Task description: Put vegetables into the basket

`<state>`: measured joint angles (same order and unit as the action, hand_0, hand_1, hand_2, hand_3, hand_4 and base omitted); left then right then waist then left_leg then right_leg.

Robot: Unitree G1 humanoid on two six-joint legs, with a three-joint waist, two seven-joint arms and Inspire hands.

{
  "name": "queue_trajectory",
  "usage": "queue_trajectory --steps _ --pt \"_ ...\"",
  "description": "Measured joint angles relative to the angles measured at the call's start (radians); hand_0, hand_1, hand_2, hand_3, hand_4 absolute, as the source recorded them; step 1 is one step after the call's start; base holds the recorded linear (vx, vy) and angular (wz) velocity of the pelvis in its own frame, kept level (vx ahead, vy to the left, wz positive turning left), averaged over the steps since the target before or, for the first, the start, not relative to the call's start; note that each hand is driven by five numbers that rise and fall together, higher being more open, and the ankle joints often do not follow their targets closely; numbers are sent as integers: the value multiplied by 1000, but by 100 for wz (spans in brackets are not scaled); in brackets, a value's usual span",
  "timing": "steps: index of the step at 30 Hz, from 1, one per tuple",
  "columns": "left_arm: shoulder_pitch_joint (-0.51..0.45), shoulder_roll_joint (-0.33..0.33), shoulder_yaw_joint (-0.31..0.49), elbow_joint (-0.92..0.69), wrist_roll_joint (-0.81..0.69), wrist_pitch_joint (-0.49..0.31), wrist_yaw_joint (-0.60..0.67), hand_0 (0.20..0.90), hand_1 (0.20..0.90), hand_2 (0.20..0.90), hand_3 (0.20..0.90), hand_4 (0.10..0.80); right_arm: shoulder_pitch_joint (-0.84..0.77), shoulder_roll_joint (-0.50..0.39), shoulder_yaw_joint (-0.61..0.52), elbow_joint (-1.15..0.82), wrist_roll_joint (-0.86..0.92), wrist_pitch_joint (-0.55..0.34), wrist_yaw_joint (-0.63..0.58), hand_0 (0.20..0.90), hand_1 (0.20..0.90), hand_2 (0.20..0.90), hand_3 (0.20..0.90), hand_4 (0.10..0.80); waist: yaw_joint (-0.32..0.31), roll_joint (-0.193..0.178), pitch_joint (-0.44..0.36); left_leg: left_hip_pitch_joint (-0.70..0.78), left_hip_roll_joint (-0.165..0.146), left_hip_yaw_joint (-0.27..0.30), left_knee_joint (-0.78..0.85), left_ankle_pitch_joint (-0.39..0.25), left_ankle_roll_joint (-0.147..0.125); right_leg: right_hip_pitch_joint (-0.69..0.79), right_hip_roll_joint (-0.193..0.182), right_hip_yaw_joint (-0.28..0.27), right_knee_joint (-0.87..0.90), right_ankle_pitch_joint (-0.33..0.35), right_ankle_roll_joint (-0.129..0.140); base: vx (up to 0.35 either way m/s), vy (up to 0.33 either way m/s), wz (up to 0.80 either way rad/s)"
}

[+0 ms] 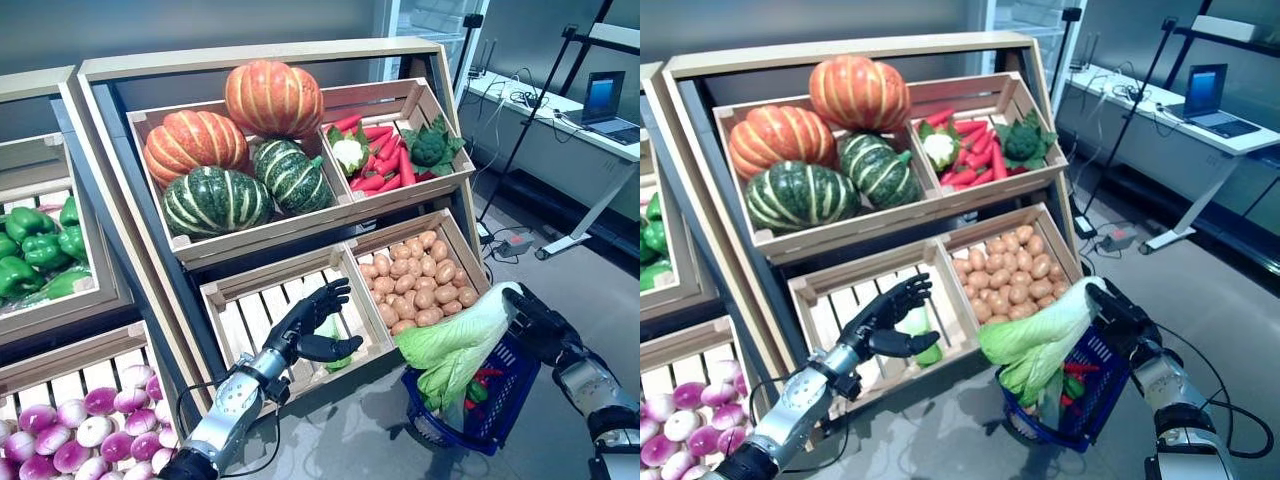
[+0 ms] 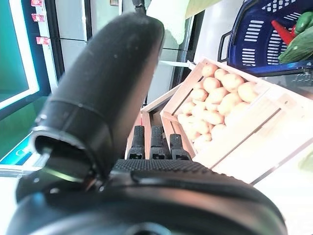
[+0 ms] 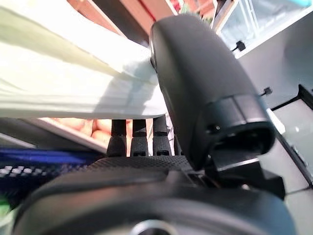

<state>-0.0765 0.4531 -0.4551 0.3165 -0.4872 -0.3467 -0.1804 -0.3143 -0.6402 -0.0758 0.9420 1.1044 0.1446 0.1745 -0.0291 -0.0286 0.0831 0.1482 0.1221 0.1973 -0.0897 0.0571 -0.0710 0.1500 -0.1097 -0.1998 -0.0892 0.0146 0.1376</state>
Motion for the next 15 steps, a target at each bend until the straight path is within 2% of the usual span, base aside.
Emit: queue_trajectory --steps 7,15 --pt "0 0 -1 8 0 7 3 900 900 900 900 800 7 -8 -4 31 -54 -46 -43 300 300 300 300 400 2 16 4 0 0 1 0 0 0 -1 0 2 0 0 0 27 -48 0" --pt "28 1 -1 45 -1 33 18 900 900 900 900 800 7 -12 -29 83 -122 -56 -76 300 300 300 300 400 7 20 7 -6 1 1 0 0 0 -5 0 0 0 0 0 3 -59 0"
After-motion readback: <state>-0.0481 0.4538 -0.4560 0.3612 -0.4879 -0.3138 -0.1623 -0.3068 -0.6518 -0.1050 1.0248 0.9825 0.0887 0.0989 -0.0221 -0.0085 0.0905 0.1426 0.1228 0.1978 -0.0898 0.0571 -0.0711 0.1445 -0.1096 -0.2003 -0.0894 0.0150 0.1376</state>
